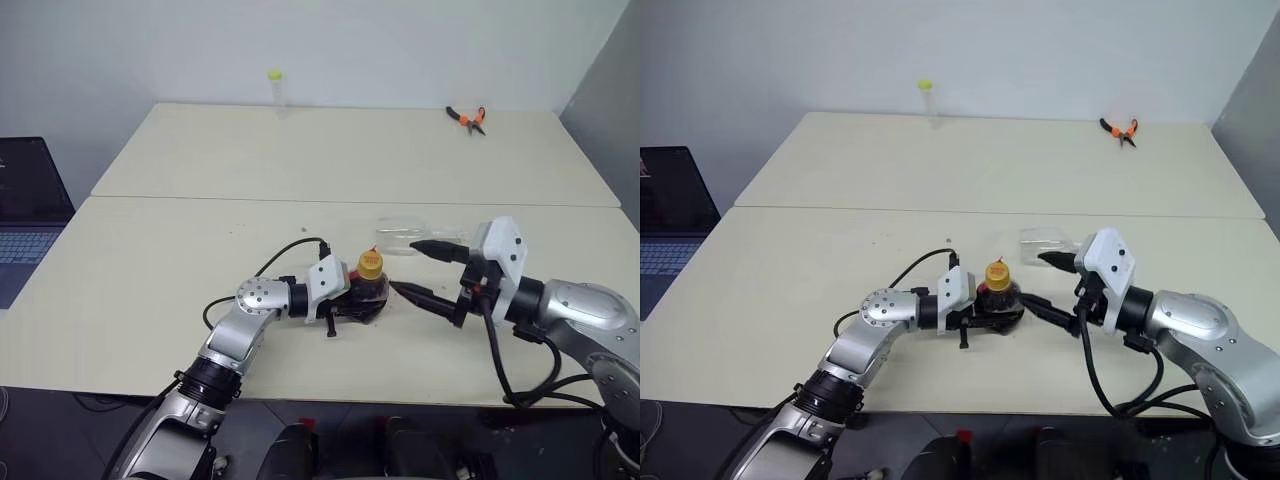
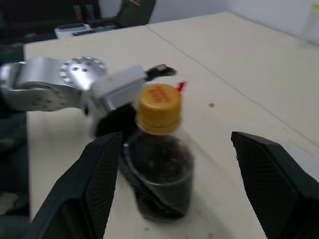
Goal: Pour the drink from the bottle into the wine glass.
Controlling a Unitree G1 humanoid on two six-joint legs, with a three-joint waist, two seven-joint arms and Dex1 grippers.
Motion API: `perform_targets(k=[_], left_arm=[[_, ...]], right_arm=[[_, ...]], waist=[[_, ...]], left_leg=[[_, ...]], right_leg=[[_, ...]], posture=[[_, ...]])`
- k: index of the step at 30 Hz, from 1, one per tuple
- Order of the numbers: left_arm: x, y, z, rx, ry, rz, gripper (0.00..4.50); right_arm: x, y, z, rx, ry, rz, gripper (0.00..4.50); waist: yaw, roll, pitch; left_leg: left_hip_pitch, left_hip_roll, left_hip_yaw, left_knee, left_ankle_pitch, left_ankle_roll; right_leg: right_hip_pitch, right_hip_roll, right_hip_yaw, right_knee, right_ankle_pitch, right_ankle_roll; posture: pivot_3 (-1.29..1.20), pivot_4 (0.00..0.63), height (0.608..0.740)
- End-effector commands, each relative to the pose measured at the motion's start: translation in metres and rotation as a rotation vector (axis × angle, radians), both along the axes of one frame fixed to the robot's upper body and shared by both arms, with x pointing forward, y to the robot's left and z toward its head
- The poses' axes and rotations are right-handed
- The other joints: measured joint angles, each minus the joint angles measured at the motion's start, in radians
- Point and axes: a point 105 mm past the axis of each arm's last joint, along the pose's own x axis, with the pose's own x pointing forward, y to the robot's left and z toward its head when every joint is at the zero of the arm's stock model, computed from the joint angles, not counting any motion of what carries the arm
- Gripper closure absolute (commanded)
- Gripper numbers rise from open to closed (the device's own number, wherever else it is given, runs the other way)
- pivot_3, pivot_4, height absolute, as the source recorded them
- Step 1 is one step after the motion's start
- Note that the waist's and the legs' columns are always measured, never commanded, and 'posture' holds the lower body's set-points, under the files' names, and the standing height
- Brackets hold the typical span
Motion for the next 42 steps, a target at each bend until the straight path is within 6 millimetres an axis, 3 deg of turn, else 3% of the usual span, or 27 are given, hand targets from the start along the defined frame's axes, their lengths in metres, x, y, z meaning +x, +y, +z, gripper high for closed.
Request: perform_targets(k=[1,4,8,14,29,42], left_arm=[[0.0,0.001,0.002,0.003,-0.01,-0.004,3.58],[0.001,0.001,0.001,0.004,-0.009,-0.007,3.58],[0.001,-0.001,0.001,0.005,-0.01,-0.011,3.58],[0.002,-0.002,0.001,0.003,-0.012,-0.015,3.58],[0.001,-0.002,-0.001,0.006,-0.009,-0.018,3.58],[0.001,-0.003,-0.001,0.011,-0.013,-0.024,3.58]], right_arm=[[-0.003,0.017,0.018,0.04,-0.096,0.023,0.77],[0.008,0.027,0.025,0.042,-0.176,-0.022,0.77],[0.018,0.035,0.016,-0.028,-0.229,-0.054,0.77],[0.027,0.022,0.011,-0.044,-0.23,-0.115,0.77],[-0.006,-0.013,0.007,0.02,0.037,-0.017,0.77],[0.012,0.024,0.002,0.06,0.005,-0.059,0.77]], waist=[[0.0,0.0,0.0],[0.001,0.0,0.0],[0.001,0.0,0.0],[0.003,0.0,0.0],[0.004,0.0,0.0],[0.003,0.0,0.0]], left_leg=[[0.0,0.0,0.0,0.0,0.0,0.0],[0.0,0.0,0.0,0.0,0.0,0.0],[0.0,-0.001,0.0,0.0,0.0,-0.001],[-0.001,-0.001,0.0,0.0,0.001,-0.002],[-0.001,-0.001,0.0,0.0,0.0,0.0],[-0.001,0.0,0.0,0.0,0.0,0.0]], right_leg=[[0.0,0.0,0.0,0.0,0.0,0.0],[0.0,0.003,0.0,0.001,0.0,0.0],[0.0,0.002,0.0,-0.001,0.0,0.0],[0.0,0.002,0.0,-0.001,0.0,0.0],[0.0,0.002,0.0,-0.001,0.0,0.0],[0.0,0.002,0.0,-0.001,0.0,0.0]], posture=[[0.0,0.15,0.74],[0.0,0.15,0.74],[0.0,0.15,0.74],[0.0,0.15,0.74],[0.0,0.15,0.74],[0.0,0.15,0.74]])
